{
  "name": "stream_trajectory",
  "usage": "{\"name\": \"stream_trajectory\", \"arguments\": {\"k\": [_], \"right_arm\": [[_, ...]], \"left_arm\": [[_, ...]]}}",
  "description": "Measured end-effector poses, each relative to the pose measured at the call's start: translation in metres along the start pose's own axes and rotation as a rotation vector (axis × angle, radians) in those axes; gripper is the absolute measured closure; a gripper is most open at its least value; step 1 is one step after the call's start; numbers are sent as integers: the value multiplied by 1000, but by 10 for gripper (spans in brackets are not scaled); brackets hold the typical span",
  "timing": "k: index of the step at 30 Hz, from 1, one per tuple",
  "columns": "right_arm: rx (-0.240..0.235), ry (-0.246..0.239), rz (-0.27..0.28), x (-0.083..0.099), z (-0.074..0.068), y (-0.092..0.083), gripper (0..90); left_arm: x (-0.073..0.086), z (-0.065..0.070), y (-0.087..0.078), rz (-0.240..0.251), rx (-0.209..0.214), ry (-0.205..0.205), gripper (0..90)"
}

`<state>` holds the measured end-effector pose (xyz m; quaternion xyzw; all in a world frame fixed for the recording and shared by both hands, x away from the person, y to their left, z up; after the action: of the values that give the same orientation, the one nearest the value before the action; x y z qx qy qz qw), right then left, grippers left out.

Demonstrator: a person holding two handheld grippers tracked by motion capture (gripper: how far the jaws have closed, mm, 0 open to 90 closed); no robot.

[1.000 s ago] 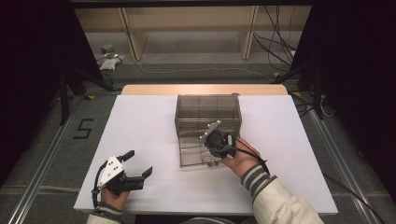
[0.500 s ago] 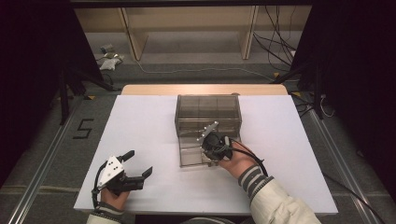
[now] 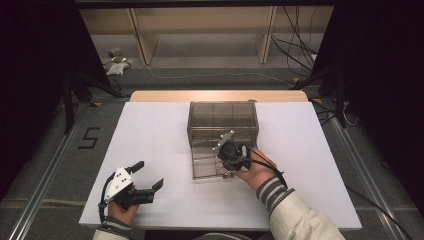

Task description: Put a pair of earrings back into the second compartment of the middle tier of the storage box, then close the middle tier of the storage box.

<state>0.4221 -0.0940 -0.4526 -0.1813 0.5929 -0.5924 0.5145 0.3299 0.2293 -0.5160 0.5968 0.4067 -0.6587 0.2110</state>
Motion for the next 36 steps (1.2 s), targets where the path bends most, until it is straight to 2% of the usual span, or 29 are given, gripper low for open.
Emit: {"name": "stream_trajectory", "arguments": {"k": [3,6,9,13,15,16,18,19,22,26,34,36], "right_arm": [[-2,3,4,2,2,-3,809],[-1,12,18,7,5,-8,868],[9,24,27,12,6,-14,895],[16,42,46,22,11,-23,900],[22,57,58,29,13,-27,900],[24,62,70,32,14,-29,900],[19,69,83,39,16,-33,900],[20,70,91,43,17,-34,898],[8,87,96,55,19,-38,786],[13,123,109,70,23,-44,698],[21,172,118,98,27,-48,636],[26,182,115,103,29,-47,627]], "left_arm": [[0,0,0,-3,2,0,77],[-2,0,1,-24,-4,6,70],[-5,2,5,-72,29,13,79],[-9,4,10,-120,39,13,50],[-11,5,11,-129,37,0,121],[-13,6,11,-127,56,-11,156],[-16,6,10,-121,122,-17,147],[-19,7,10,-122,119,-16,161],[-23,11,13,-144,129,-8,192],[-27,16,19,-179,143,2,218],[-34,24,32,-276,205,1,343],[-35,26,35,-298,216,20,356]]}}
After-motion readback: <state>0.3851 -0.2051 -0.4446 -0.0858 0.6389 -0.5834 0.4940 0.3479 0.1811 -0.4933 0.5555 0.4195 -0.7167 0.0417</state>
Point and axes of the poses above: each handheld gripper's, and its own axes: y roughly forward along the jaws, x roughly out of its underside, z roughly to its right, the point moved 1 cm from there along y, roughly forward along the jaws, and after that the axes turned 4 degrees about -z, right-handed, at the moved point
